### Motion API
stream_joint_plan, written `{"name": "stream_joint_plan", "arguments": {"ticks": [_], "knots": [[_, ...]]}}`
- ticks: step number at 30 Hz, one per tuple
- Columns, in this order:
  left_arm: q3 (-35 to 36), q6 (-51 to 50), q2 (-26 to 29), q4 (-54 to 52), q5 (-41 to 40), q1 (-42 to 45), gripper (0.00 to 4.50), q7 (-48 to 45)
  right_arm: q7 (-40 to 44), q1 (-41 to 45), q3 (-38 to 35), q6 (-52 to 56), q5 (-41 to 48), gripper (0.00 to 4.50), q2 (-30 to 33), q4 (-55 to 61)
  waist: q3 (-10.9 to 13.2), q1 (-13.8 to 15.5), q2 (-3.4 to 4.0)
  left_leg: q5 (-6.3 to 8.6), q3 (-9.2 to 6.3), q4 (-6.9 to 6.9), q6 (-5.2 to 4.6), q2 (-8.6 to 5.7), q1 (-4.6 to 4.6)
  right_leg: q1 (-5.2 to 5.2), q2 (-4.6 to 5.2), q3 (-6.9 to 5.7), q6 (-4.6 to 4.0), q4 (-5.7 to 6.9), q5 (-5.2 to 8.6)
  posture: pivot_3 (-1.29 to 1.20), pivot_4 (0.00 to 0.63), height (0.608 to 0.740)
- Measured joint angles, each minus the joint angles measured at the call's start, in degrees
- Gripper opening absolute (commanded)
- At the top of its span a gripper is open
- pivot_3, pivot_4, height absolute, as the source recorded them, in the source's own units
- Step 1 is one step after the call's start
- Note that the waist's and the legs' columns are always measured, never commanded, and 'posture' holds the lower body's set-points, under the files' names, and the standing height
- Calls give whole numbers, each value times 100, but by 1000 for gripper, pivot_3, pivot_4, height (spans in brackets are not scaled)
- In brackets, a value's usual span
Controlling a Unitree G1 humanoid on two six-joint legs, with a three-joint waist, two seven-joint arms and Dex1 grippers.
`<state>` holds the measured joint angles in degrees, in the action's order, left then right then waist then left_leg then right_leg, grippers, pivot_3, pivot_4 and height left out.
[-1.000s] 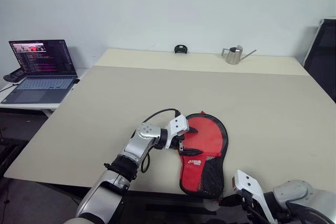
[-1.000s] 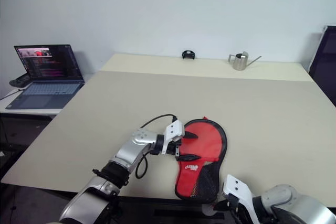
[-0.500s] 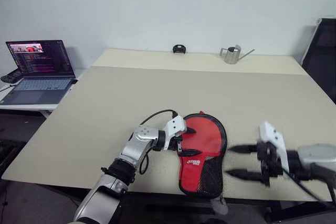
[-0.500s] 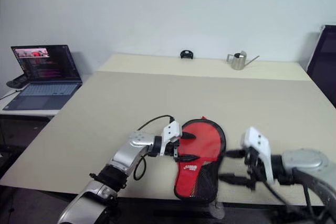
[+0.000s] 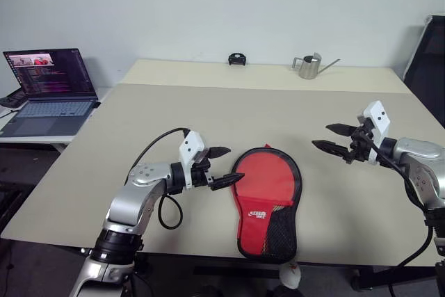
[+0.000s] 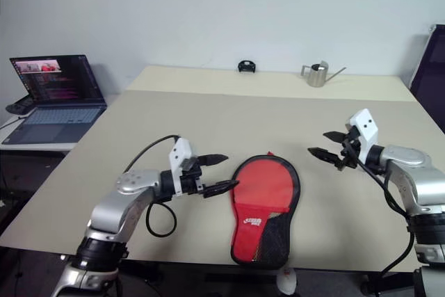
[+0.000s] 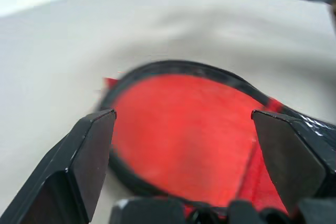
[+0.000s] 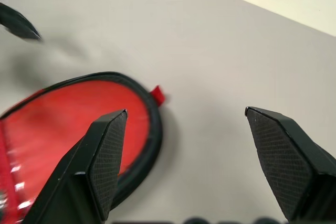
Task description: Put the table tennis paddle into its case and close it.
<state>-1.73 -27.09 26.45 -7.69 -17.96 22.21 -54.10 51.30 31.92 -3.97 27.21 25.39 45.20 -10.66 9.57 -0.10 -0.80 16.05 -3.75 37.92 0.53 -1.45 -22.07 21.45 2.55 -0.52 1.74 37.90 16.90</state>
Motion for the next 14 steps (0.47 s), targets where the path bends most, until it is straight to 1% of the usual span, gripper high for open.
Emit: {"name": "stream_joint_plan", "arguments": {"ticks": [4, 7, 11, 14], "knots": [[443, -132, 273, -424, 4, -634, 4500, 522, 3, 243, -148, -624, -281, 3901, -46, -1001, 5, -1, 8, 0, 3, 0, 1, 0, 2, 2, 1, 3, -1, 5, 0, 0, 150, 740], [554, -144, 378, -487, 16, -768, 4500, 742, 117, 354, -182, -905, -409, 3901, -24, -1444, 9, 7, 14, 0, 4, 3, 1, 0, 3, 0, 2, 2, -2, 9, -1, 0, 150, 740], [557, -61, 594, -403, 65, -738, 4500, 799, 213, 368, -191, -938, -456, 3901, 22, -1489, 13, 3, 22, 0, 7, 3, 1, 0, 4, 0, 3, 4, -3, 9, -1, 0, 150, 740], [576, 40, 602, -105, 146, -570, 4500, 910, 280, 297, -214, -814, -454, 3901, 115, -1379, 15, 7, 25, 0, 7, 3, 1, 0, 3, 0, 3, 3, -3, 9, -1, 0, 150, 740]]}}
